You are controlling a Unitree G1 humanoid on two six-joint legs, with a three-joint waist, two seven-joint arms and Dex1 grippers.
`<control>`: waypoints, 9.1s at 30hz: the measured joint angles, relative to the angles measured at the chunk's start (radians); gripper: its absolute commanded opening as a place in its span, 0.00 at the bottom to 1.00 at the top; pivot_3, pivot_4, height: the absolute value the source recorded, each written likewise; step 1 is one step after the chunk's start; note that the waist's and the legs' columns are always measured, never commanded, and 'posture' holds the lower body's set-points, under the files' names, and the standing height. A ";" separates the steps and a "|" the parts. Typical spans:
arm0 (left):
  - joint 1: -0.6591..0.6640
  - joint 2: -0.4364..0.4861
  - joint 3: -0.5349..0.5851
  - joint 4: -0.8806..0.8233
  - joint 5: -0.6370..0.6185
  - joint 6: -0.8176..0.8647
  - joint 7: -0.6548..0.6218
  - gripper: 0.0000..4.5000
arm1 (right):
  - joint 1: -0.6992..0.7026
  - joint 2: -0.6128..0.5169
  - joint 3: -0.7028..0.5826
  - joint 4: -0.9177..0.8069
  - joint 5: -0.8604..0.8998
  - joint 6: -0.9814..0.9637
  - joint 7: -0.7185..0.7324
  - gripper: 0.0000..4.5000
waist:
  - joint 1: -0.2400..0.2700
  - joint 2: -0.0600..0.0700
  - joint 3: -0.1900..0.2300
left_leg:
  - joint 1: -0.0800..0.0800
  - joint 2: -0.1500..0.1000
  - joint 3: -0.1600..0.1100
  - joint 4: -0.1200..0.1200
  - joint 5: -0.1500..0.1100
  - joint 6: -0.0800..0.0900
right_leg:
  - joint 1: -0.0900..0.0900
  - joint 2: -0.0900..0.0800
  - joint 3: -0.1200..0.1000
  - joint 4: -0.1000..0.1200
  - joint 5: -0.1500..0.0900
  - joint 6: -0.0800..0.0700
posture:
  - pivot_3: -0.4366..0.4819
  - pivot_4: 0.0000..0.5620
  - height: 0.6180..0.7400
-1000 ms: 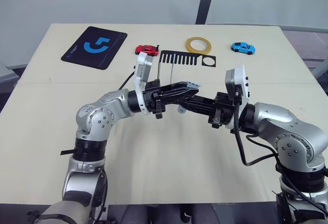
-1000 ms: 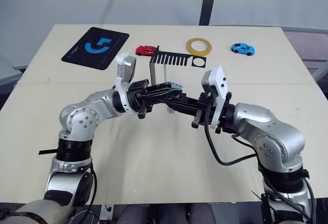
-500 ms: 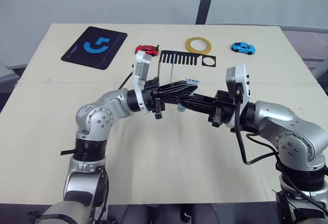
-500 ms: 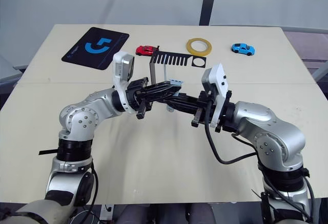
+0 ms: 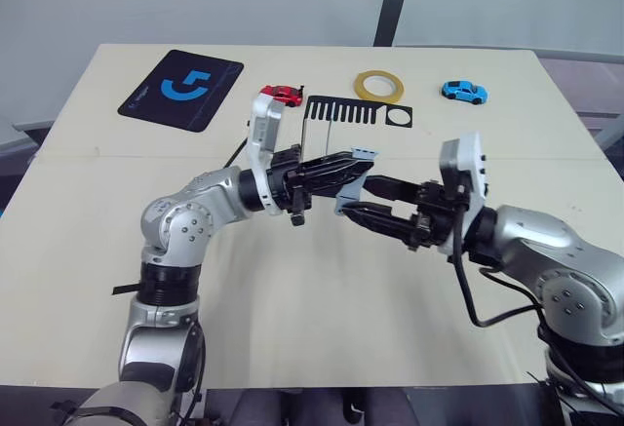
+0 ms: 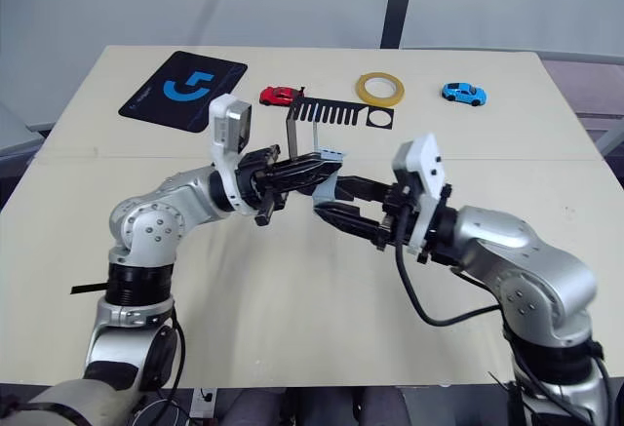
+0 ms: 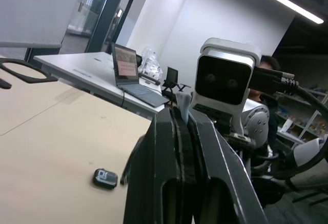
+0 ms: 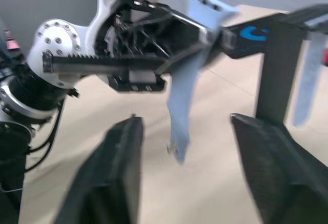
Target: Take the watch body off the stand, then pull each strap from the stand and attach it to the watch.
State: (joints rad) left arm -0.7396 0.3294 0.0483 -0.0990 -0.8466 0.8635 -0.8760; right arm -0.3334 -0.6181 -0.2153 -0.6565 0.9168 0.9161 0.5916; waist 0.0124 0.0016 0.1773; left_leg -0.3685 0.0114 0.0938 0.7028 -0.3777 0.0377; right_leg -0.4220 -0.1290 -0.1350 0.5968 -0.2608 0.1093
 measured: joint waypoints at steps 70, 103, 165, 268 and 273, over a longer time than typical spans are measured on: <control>0.138 0.166 -0.223 -0.087 0.371 -0.418 -0.261 0.00 | 0.337 0.240 -0.028 0.248 -0.542 -0.213 -0.504 0.79 | 0.011 0.000 -0.001 | 0.005 0.002 0.006 0.000 0.000 -0.001 | 0.001 0.004 0.008 0.002 0.000 0.000 | 0.48 0.27 0.93; 0.078 0.159 -0.228 0.164 0.582 -0.868 -0.290 0.00 | -0.001 0.033 -0.089 0.104 -0.097 0.404 -0.242 0.36 | 0.013 0.000 -0.001 | 0.003 0.002 0.003 0.001 0.000 0.000 | 0.000 0.002 0.004 0.003 -0.001 -0.001 | 0.48 0.27 0.93; 0.103 0.162 -0.141 -0.081 0.227 -0.269 -0.206 0.00 | 0.350 0.168 -0.228 0.127 -0.423 0.140 -0.462 0.98 | 0.011 0.000 -0.001 | -0.002 0.001 0.003 0.008 0.000 0.000 | -0.003 0.001 0.005 0.008 0.000 0.000 | 0.48 0.27 0.93; 0.002 0.118 -0.343 0.312 0.799 -1.290 -0.294 0.00 | -0.230 0.057 -0.056 0.500 0.410 0.693 -0.334 0.34 | 0.011 0.000 -0.001 | -0.004 0.003 0.001 0.011 -0.001 0.001 | -0.003 -0.001 0.002 0.010 0.000 -0.001 | 0.48 0.27 0.93; 0.000 0.117 -0.343 0.321 0.803 -1.290 -0.287 0.00 | -0.230 0.057 -0.056 0.500 0.421 0.693 -0.345 0.34 | 0.011 0.000 -0.001 | -0.004 0.003 0.001 0.011 -0.001 0.001 | -0.003 -0.001 0.002 0.010 0.000 -0.001 | 0.48 0.27 0.93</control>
State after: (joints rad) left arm -0.7398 0.4461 -0.2947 0.2222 -0.0436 -0.4268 -1.1634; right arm -0.5637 -0.5612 -0.2716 -0.1563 1.3374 1.6094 0.2468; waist 0.0237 0.0013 0.1764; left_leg -0.3721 0.0147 0.0945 0.7134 -0.3784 0.0388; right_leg -0.4254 -0.1300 -0.1333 0.6065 -0.2611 0.1086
